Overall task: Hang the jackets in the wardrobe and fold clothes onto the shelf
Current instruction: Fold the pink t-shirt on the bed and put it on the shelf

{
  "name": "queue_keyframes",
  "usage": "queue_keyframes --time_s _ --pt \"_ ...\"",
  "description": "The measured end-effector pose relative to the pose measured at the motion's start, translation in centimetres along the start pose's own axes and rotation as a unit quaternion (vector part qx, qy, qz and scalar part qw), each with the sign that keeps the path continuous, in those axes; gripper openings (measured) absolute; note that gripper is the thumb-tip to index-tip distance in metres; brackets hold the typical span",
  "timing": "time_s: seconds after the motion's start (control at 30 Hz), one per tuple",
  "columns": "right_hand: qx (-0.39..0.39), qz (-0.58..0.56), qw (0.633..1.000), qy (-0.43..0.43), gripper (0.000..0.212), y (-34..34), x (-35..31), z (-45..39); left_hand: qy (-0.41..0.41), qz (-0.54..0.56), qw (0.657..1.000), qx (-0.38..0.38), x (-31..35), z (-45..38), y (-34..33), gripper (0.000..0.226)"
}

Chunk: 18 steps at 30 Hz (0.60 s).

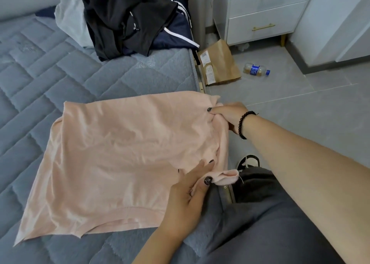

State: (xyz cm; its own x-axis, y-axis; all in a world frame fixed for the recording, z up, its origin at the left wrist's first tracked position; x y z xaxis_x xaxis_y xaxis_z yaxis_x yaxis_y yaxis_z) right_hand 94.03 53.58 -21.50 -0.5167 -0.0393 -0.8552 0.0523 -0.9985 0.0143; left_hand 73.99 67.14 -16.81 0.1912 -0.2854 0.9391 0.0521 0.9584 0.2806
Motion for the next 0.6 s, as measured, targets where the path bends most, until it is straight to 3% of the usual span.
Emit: queue_keyframes --time_s 0.17,0.27,0.33,0.43,0.5,0.6 --pt "0.026 0.054 0.998 0.018 0.022 2.7 -3.5 1.8 -0.021 0.115 0.993 0.031 2.0 0.5 0.9 0.022" --pt "0.071 0.068 0.994 0.04 0.018 4.4 -5.9 3.6 0.007 0.202 0.978 0.049 3.0 1.1 0.3 0.022" --pt "0.101 0.063 0.991 0.062 0.02 5.1 -7.5 5.0 0.053 0.316 0.944 0.083 3.2 1.9 0.4 0.025" --pt "0.118 0.056 0.986 0.103 0.014 4.0 -9.9 7.5 0.118 0.464 0.866 0.144 2.7 2.8 2.1 0.026" --pt "0.115 0.071 0.982 0.135 0.013 1.8 -11.3 9.0 0.131 0.495 0.84 0.182 1.7 3.3 4.2 0.022" --pt "0.095 0.098 0.978 0.159 0.009 -3.4 -12.8 10.4 0.121 0.497 0.826 0.235 -0.5 4.3 8.1 0.012"
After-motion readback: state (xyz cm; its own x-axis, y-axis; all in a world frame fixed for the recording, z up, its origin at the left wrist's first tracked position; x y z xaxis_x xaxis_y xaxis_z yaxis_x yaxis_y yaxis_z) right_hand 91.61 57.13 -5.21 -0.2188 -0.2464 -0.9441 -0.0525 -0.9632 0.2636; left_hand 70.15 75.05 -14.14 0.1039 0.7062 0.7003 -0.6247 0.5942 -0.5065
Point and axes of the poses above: each hand's wrist, its own z-axis away from the middle knuckle, its own y-axis out of the back of the hand, x = y × z, the point moved 6 cm from there along -z, towards the middle knuckle, and after that the axes turned 7 degrees about y, right-handed, at the moved point
